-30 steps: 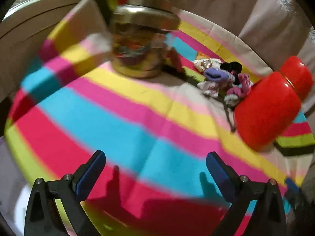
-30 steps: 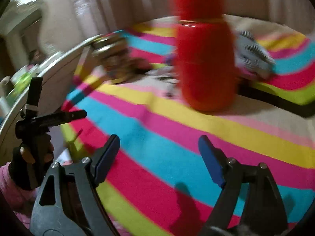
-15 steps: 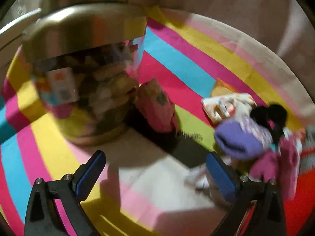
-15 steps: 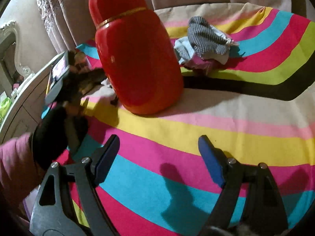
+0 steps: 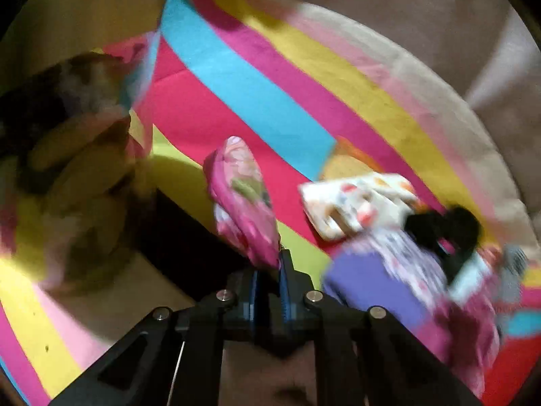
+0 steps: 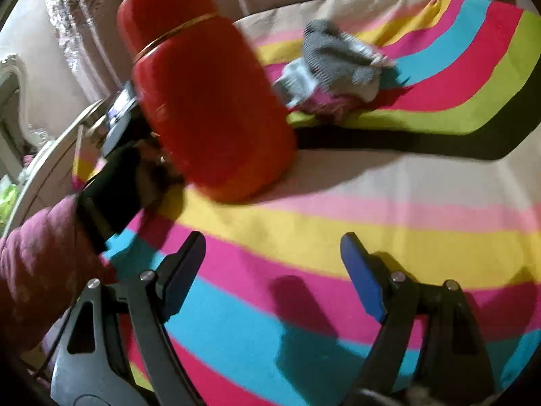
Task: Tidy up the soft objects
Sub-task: 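Return to the table and grasp the pink floral pouch with the left tool, then grasp the houndstooth cloth bag with the right tool while the left tool holds the pouch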
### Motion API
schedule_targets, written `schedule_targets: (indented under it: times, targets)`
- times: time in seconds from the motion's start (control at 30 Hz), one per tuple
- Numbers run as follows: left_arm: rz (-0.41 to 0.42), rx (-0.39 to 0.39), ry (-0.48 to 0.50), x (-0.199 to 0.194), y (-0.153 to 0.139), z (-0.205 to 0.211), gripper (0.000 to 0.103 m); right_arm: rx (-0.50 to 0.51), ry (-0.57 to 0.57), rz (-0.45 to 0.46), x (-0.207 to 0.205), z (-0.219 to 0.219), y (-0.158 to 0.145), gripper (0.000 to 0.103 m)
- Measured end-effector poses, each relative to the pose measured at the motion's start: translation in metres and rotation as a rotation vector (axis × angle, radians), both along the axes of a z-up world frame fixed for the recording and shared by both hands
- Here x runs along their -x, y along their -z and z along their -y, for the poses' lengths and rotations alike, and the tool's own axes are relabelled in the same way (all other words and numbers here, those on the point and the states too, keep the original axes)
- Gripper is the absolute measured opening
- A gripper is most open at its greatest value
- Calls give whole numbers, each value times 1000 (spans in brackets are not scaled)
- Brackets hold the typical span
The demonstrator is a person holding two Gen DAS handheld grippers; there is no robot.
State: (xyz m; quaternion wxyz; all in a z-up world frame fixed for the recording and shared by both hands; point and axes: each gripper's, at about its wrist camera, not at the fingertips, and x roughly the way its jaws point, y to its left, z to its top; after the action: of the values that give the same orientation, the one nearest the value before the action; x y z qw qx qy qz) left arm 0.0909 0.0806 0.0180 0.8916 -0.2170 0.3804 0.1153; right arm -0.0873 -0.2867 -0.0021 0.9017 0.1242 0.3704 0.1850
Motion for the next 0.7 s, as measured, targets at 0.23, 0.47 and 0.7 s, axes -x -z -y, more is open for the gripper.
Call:
schedule_targets:
  times: [0.23,0.47,0.7]
  targets:
    - [96,10,204,94,-18,5,12,25,178,4,-65,50,-8,84]
    - [79,52,195,122,0,-12,13,-39,247,11,-123,59,-10,84]
    - [21,71,200,113,11,-13,15,8,181,72,-174,18,-31,84]
